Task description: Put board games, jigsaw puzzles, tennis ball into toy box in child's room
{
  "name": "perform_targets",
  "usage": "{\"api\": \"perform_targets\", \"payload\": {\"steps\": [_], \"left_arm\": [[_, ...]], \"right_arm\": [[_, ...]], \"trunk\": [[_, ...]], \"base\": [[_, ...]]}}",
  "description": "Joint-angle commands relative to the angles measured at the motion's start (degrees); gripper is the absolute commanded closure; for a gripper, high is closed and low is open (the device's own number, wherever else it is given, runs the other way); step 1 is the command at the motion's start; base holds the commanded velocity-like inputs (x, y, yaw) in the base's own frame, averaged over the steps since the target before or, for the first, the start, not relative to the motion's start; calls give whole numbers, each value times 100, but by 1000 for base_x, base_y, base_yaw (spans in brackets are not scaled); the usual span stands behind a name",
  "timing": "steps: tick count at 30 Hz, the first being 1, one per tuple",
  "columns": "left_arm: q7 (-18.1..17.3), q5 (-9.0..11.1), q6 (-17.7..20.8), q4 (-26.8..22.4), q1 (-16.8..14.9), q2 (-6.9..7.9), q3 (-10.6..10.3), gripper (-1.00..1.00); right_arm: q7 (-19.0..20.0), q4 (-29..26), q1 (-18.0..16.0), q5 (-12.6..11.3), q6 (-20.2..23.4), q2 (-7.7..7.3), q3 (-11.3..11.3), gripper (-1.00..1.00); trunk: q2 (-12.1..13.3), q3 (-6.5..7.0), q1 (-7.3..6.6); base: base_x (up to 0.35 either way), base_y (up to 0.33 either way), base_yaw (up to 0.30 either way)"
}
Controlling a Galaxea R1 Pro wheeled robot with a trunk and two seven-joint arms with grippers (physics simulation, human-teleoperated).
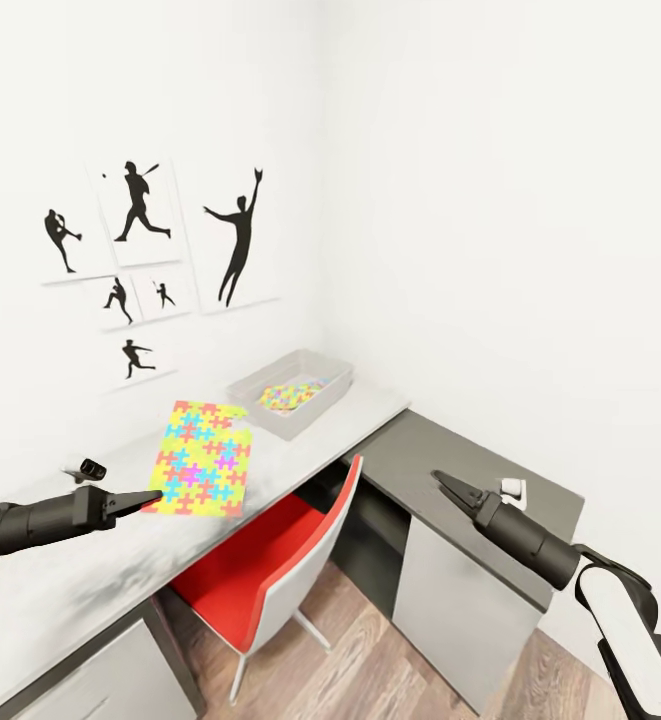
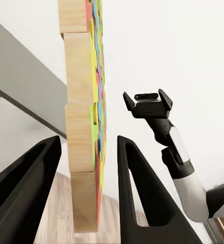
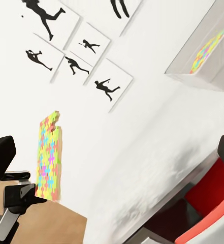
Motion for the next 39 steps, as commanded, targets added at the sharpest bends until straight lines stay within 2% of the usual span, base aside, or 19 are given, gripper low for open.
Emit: {"api": "perform_targets", "payload": {"steps": [1,13,25,39], "left_arm": [[-21,1,61,-2,-3,3,0,100],[-21,6,61,2,-3,3,-6,100],[-21,-8,61,64,-3,2,39,100],[-21,33,56,68,6,-5,55,100]], "right_arm": [[4,0,-7,-17,40,1,-6,-100],[0,-1,-7,-17,35,4,-6,-100],[-2,0,-7,-9,31,1,-6,-100],[-11,6,-7,-17,31,3,-6,-100]], "trunk": [[-13,-6,4],[-13,70,4],[-13,117,4],[-13,125,4]], "base": [[0,0,-209],[0,0,-179],[9,-3,60],[166,-23,13]]}}
